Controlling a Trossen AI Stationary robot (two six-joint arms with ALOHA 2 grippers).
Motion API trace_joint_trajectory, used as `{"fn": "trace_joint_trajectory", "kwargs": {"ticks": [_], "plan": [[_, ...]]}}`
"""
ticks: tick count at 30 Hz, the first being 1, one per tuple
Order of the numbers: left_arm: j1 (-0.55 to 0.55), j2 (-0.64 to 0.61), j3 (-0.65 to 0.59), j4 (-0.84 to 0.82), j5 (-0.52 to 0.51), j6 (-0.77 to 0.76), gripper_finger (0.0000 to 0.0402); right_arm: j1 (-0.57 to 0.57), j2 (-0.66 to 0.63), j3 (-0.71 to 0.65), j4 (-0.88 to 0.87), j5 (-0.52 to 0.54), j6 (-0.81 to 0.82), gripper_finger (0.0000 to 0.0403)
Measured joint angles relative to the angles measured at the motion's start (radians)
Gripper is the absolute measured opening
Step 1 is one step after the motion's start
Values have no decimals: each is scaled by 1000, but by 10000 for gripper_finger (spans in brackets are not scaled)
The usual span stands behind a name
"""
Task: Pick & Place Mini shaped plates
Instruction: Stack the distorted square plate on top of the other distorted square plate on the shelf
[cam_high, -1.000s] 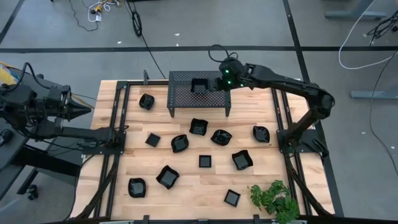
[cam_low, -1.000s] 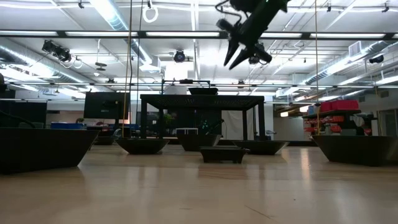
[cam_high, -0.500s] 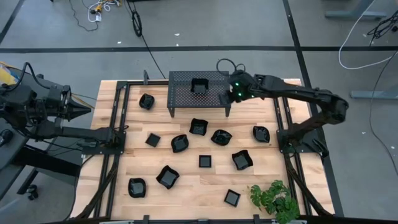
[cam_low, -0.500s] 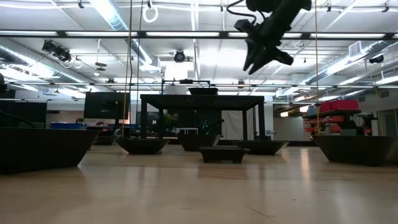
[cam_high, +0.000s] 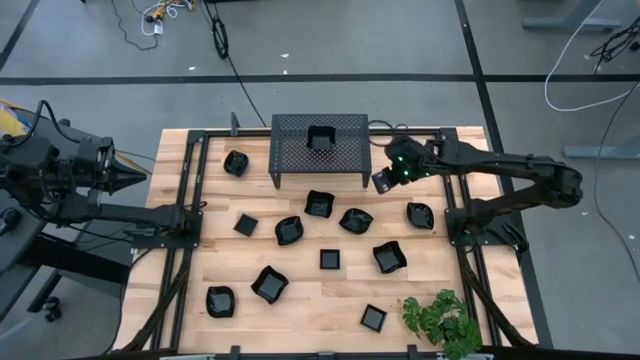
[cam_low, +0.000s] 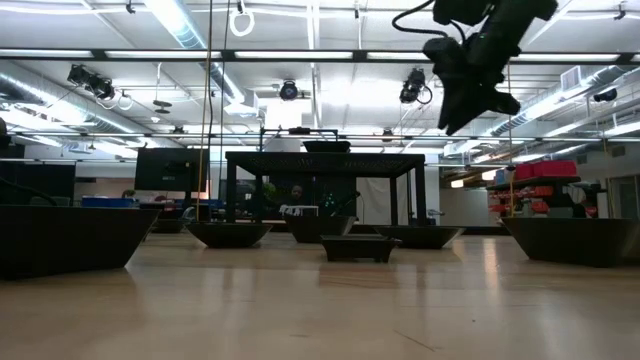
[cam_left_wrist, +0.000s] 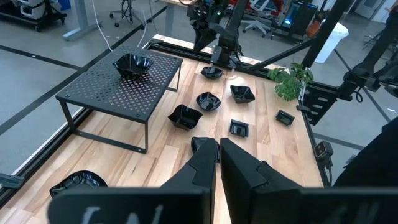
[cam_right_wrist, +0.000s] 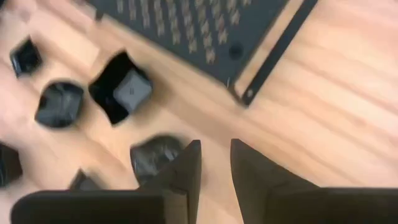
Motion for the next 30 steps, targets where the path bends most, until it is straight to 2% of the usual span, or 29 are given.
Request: {"fn": "trace_joint_trajectory", "kwargs": {"ticks": [8,14,18,30], "plan": [[0,0,0,0,0,0,25,84,-34,-29,-33,-20,-21,89],[0,0,0,0,0,0,25,154,-33,-29,-32,-19,38,89],[0,0,0,0,0,0,25,215,-26,-29,-31,-10,139,89],[0,0,0,0,0,0,25,392,68,-28,-17,98,617,89]]}}
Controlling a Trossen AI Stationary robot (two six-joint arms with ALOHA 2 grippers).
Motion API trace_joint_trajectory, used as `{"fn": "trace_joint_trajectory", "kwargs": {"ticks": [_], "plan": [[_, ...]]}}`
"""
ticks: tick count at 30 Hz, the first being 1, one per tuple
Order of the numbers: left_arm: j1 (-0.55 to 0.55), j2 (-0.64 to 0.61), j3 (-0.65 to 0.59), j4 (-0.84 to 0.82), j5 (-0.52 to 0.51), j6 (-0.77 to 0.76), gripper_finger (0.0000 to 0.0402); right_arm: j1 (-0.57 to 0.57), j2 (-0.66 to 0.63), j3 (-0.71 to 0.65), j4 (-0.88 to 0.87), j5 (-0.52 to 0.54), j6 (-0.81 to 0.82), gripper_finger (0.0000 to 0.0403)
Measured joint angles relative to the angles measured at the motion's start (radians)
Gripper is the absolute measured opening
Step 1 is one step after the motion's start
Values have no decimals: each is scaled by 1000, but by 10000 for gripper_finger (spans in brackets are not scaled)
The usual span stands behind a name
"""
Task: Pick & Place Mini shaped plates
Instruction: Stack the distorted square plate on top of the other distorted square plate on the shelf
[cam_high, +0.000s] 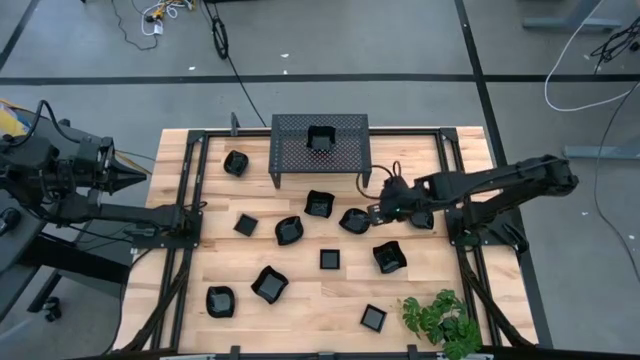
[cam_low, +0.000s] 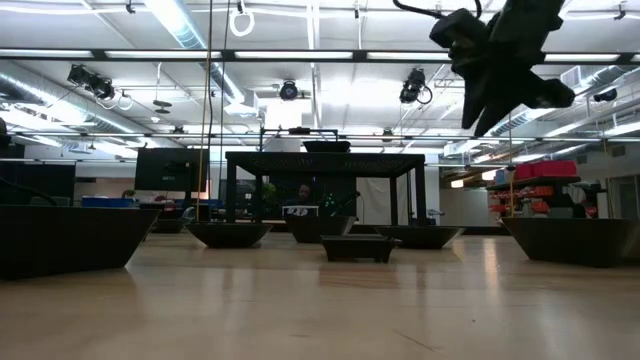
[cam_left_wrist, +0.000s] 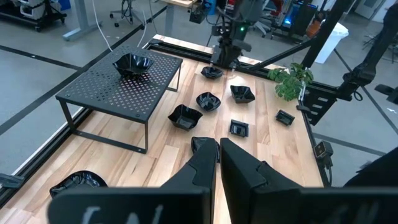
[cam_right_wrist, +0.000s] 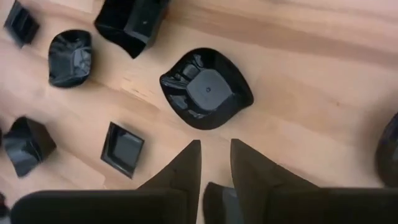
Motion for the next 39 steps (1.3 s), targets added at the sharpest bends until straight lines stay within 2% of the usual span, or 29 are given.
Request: {"fn": "trace_joint_trajectory", "kwargs": {"ticks": [17,29,39], "plan": [[0,-1,0,0,0,0,25,106,175,0,77,34,333,89],[0,-1,0,0,0,0,25,248,179,0,46,32,312,89],[0,-1,0,0,0,0,25,336,178,0,-131,-83,331,89]]}}
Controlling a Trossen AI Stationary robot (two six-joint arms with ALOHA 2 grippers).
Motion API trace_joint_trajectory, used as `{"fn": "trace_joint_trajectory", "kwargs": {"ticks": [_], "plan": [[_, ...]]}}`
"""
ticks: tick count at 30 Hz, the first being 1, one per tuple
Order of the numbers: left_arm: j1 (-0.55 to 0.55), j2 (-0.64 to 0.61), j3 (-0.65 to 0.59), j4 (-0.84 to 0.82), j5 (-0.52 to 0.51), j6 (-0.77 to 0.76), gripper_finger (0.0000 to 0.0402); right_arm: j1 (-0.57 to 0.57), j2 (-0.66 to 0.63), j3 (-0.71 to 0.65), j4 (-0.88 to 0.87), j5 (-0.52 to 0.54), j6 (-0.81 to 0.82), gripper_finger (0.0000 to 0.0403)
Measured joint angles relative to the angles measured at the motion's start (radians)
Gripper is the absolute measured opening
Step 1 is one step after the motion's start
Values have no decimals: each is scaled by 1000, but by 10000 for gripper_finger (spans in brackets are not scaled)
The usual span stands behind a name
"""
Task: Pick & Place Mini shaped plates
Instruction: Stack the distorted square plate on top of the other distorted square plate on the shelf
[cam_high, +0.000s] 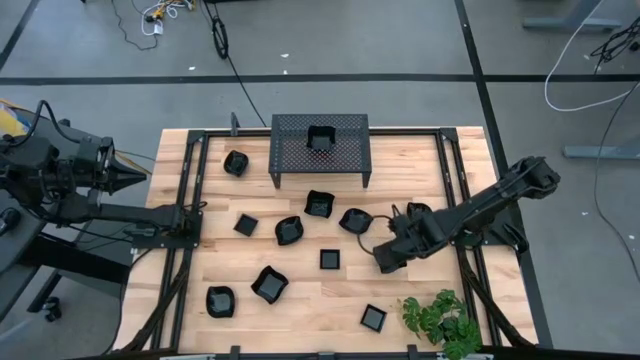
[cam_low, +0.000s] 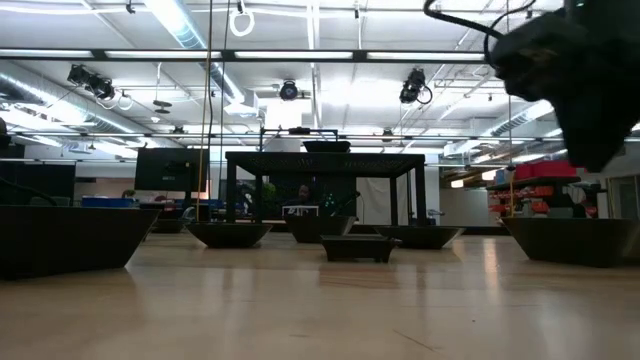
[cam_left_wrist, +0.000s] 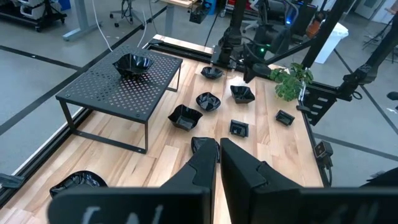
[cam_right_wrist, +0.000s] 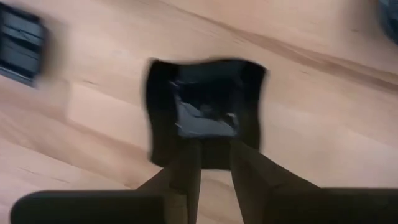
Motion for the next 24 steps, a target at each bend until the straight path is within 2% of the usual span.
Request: {"fn": "trace_joint_trajectory", "kwargs": {"ticks": [6,17,24], "plan": [[0,0,0,0,0,0,25,23,0,0,-67,-5,-8,101],[0,0,0,0,0,0,25,22,-1,-89,-27,32,-55,173],[0,0,0,0,0,0,25,21,-1,-162,117,38,-84,196]]}}
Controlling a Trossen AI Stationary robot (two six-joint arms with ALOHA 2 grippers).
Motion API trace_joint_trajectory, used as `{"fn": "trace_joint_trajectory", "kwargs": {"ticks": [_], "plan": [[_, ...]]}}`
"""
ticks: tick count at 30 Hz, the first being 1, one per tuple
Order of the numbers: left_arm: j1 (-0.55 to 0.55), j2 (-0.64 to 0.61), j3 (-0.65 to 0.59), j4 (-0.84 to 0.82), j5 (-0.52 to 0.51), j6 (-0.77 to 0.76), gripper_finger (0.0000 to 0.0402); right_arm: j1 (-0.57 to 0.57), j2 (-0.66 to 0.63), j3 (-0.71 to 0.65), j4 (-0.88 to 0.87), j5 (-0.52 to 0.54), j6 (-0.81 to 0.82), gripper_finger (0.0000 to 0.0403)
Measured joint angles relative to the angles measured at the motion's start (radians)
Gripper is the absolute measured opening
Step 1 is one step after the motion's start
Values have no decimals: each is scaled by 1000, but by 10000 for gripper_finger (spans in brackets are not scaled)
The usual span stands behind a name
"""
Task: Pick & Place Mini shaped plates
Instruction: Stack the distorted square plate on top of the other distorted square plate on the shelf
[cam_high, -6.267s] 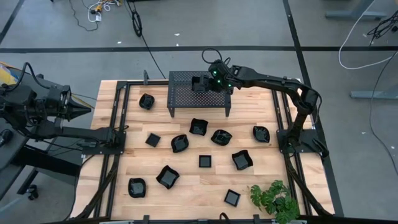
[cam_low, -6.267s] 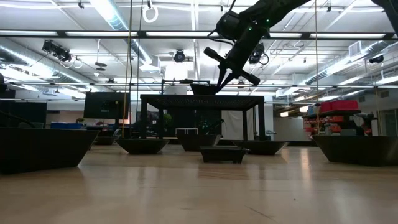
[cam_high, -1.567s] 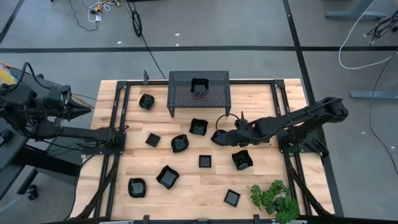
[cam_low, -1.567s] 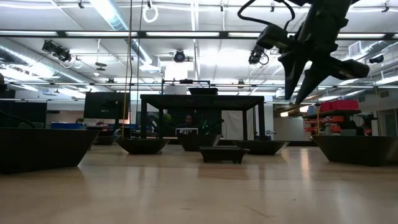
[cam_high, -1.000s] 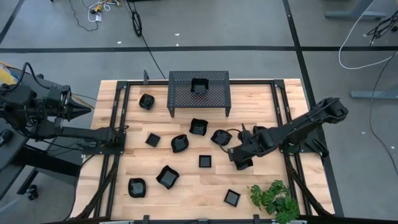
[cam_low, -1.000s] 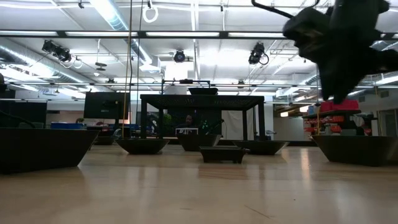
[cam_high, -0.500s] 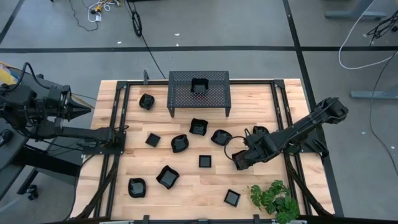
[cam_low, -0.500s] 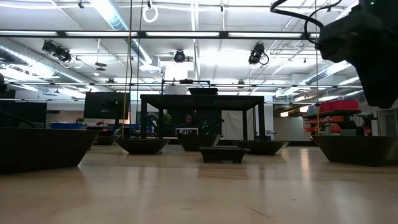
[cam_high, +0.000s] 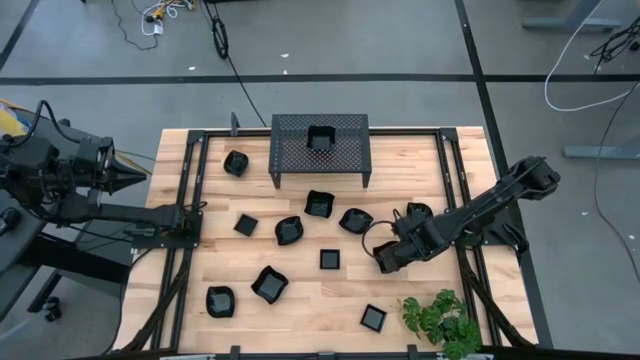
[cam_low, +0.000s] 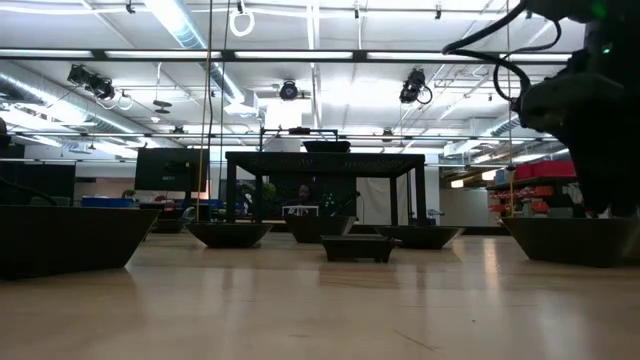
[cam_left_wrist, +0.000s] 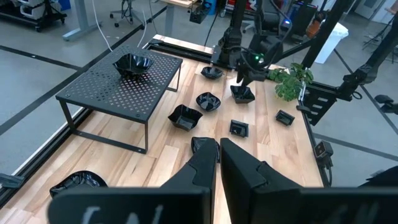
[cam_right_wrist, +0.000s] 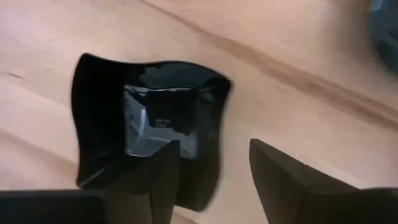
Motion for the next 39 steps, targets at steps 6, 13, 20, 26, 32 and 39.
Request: {"fn": "trace_joint_trajectory", "kwargs": {"ticks": [6,13,20,26,32,39], "plan": [[0,0,0,0,0,0,25,-3,0,-53,54,18,0,194],[0,0,0,0,0,0,25,-3,0,-114,154,18,0,192],[0,0,0,0,0,0,25,-3,0,-117,193,18,8,190],[0,0,0,0,0,0,25,-3,0,-117,193,18,37,160],[0,0,0,0,0,0,25,-3,0,-117,192,18,38,111],[0,0,0,0,0,0,25,-3,0,-117,192,13,62,57]]}}
